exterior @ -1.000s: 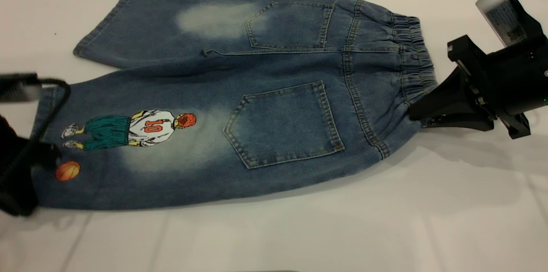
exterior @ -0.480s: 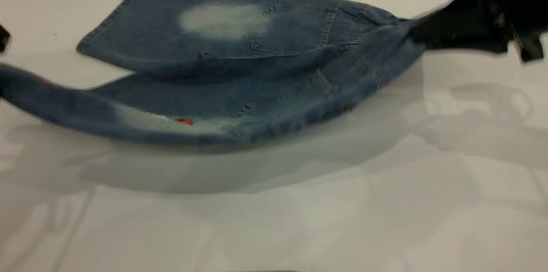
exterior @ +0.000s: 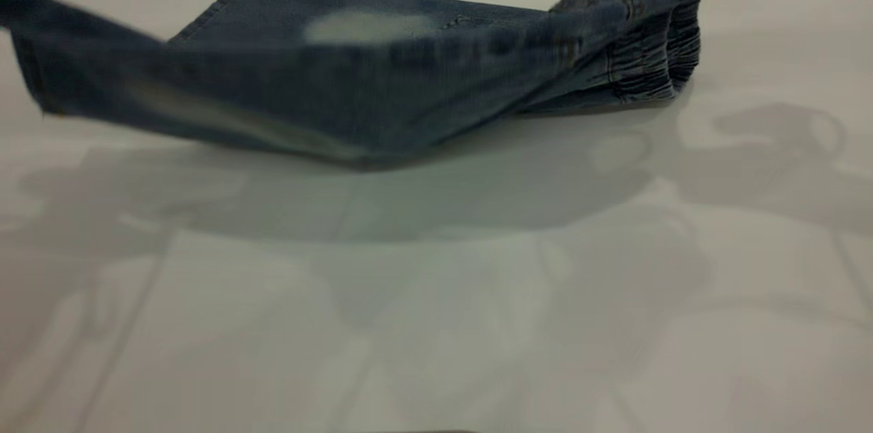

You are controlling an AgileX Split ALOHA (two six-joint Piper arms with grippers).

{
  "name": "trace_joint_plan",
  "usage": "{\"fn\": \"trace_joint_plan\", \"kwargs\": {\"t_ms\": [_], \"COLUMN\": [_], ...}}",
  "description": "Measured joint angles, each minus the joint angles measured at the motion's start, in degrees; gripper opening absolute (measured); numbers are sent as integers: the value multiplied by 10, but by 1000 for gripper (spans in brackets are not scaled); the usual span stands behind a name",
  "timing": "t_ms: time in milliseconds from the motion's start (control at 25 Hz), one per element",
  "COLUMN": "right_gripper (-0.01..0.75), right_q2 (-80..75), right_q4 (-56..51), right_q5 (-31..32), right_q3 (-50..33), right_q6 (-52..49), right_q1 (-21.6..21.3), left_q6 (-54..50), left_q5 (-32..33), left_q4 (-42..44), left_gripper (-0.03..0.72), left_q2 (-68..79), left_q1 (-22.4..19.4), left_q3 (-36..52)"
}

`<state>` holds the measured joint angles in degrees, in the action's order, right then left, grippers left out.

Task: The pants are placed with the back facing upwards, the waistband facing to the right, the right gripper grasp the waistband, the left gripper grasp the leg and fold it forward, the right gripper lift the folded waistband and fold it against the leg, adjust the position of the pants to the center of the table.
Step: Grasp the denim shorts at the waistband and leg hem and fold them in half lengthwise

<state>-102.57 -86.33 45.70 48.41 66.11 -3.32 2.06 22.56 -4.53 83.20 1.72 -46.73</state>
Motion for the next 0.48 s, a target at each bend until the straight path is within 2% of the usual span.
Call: {"fn": "trace_joint_plan", "kwargs": {"t_ms": [160,320,480], "right_gripper": [41,41,41], "right_q2": [-14,-16,-18], "right_q4": [8,9,-10], "right_q5": [-30,-93,-143], "right_q3": [6,17,17], "right_q6": [-3,0,22], "right_q1": [0,0,1], "left_q6": [1,2,2], "left_q5": [-58,-132,-172], "left_q4": [0,-2,-3], "left_gripper": [34,34,34], "left_q2": [38,75,129], "left_q1": [0,1,14], "left_q3": [-1,-9,-33]}}
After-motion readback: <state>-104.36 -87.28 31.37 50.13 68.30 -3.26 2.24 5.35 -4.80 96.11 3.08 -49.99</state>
